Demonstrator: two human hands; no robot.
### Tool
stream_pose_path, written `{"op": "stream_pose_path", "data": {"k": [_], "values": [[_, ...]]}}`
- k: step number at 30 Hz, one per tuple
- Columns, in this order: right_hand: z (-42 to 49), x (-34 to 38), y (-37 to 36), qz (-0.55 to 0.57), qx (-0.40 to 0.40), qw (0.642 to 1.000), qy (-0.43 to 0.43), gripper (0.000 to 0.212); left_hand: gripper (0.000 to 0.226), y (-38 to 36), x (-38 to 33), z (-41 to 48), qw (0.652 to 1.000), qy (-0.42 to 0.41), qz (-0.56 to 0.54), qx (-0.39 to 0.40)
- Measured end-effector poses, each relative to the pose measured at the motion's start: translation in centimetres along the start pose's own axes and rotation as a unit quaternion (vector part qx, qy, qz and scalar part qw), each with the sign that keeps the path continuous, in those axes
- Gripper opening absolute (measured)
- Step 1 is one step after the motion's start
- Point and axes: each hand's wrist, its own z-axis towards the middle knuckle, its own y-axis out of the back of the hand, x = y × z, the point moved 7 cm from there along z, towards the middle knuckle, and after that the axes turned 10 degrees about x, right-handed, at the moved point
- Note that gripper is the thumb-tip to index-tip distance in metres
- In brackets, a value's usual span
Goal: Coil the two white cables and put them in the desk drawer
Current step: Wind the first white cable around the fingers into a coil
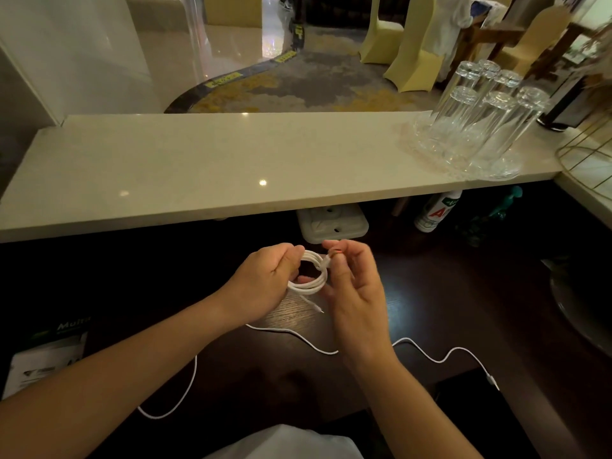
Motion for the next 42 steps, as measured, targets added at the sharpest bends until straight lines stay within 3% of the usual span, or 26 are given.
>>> {"op": "stream_pose_path", "data": {"k": [4,6,9,12,16,18,21,26,31,34,36,39,40,42], "values": [[0.7,-1.2,0.4,0.250,-0.011,0.961,-0.113,0.013,0.039,-0.2,-0.2,-0.3,0.998,0.008,-0.062,0.029],[0.7,-1.8,0.2,0.304,0.030,0.938,-0.162,0.013,0.042,0.4,-0.4,-0.4,0.999,-0.002,-0.048,0.012],[0.7,-1.6,0.1,0.266,0.122,0.936,-0.195,0.011,0.045,1.5,-0.5,-0.6,0.999,-0.007,0.035,-0.004],[0.9,-1.4,0.3,0.206,0.160,0.938,-0.226,0.019,0.042,1.5,-0.8,-0.5,0.991,0.002,0.126,0.037],[1.9,-1.7,0.1,-0.013,0.215,0.945,-0.244,0.021,0.038,0.7,-2.2,-0.2,0.973,-0.008,0.212,0.087],[2.2,-1.7,-0.2,-0.060,0.248,0.937,-0.239,0.018,0.037,0.7,-2.5,-0.3,0.972,-0.010,0.218,0.092],[2.1,-1.5,-0.1,-0.034,0.275,0.932,-0.235,0.013,0.036,0.9,-2.4,-0.4,0.983,-0.007,0.163,0.085],[1.3,-1.5,-1.1,0.085,0.315,0.918,-0.227,0.026,0.042,-0.3,-1.4,-1.0,0.991,0.033,-0.057,0.113],[1.5,-2.8,-0.8,0.127,0.282,0.919,-0.243,0.017,0.041,-0.8,0.6,-0.9,0.956,0.085,-0.258,0.110],[1.2,-4.7,-1.0,0.131,0.219,0.926,-0.277,0.034,0.037,-2.2,1.6,-1.0,0.918,0.142,-0.350,0.119],[0.6,-5.7,-1.1,0.106,0.223,0.921,-0.302,0.033,0.034,-2.7,2.3,-1.6,0.922,0.179,-0.301,0.164],[-0.9,-6.3,-1.0,0.043,0.313,0.885,-0.342,0.029,0.026,-2.8,3.2,-3.1,0.913,0.235,-0.197,0.268],[-1.2,-6.6,-0.9,0.036,0.318,0.880,-0.351,0.029,0.022,-2.6,3.5,-3.3,0.910,0.247,-0.200,0.267],[-1.0,-7.4,-1.1,0.081,0.254,0.898,-0.350,0.030,0.012,-2.1,4.2,-2.5,0.924,0.226,-0.259,0.165]]}}
